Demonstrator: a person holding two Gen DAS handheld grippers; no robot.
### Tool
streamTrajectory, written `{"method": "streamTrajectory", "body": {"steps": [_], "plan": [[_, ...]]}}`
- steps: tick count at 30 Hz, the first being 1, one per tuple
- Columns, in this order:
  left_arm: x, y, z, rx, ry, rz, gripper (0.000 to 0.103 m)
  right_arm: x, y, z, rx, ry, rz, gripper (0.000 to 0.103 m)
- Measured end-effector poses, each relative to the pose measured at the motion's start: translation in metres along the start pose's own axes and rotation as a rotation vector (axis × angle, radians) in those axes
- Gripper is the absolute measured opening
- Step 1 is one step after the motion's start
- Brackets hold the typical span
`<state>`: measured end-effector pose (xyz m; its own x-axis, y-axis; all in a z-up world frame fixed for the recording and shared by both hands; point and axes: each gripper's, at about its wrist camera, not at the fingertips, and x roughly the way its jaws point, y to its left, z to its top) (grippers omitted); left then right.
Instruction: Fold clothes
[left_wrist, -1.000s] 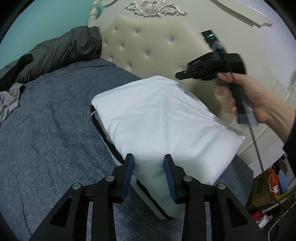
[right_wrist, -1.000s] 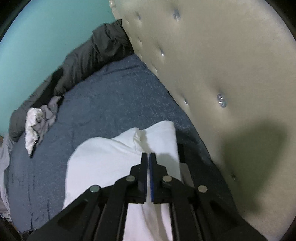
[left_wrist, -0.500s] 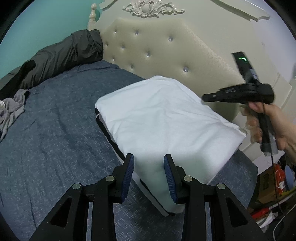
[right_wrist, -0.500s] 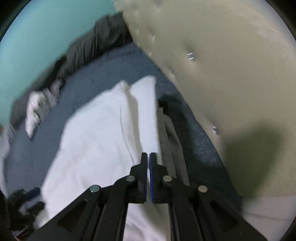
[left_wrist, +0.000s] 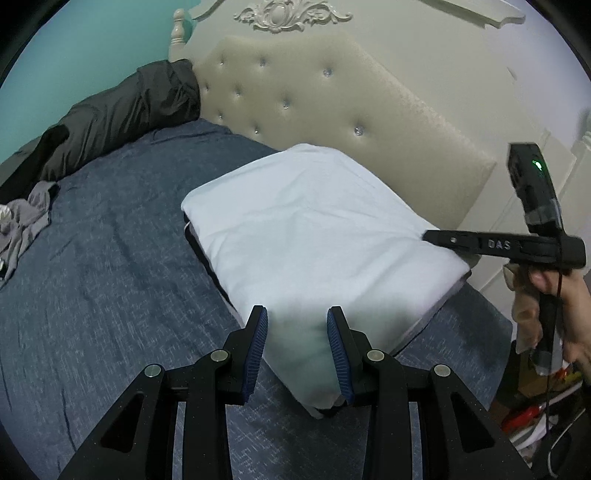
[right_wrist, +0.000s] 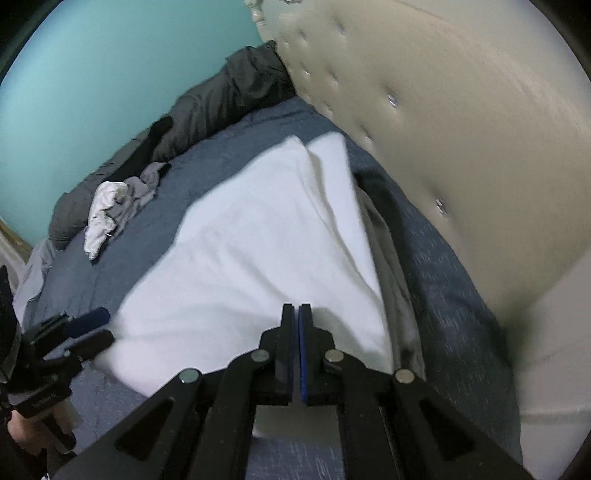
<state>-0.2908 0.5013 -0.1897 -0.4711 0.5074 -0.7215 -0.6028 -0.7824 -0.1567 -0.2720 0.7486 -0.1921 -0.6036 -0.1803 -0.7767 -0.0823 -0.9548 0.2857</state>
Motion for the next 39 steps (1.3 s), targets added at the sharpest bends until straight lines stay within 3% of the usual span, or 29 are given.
{"method": "streamTrajectory", "body": {"steps": [9, 39], "plan": [[-0.035, -0.008, 0.004, -0.021, -0.033, 0.022, 0.037, -0.046, -0.006, -0.017, 0.042, -0.109, -0.026, 0.002], [-0.196, -0.047, -0.007, 0.009, -0.185, 0.047, 0.04, -0.183, 0.09, -0.068, -0.019, -0.267, -0.009, 0.002]]}}
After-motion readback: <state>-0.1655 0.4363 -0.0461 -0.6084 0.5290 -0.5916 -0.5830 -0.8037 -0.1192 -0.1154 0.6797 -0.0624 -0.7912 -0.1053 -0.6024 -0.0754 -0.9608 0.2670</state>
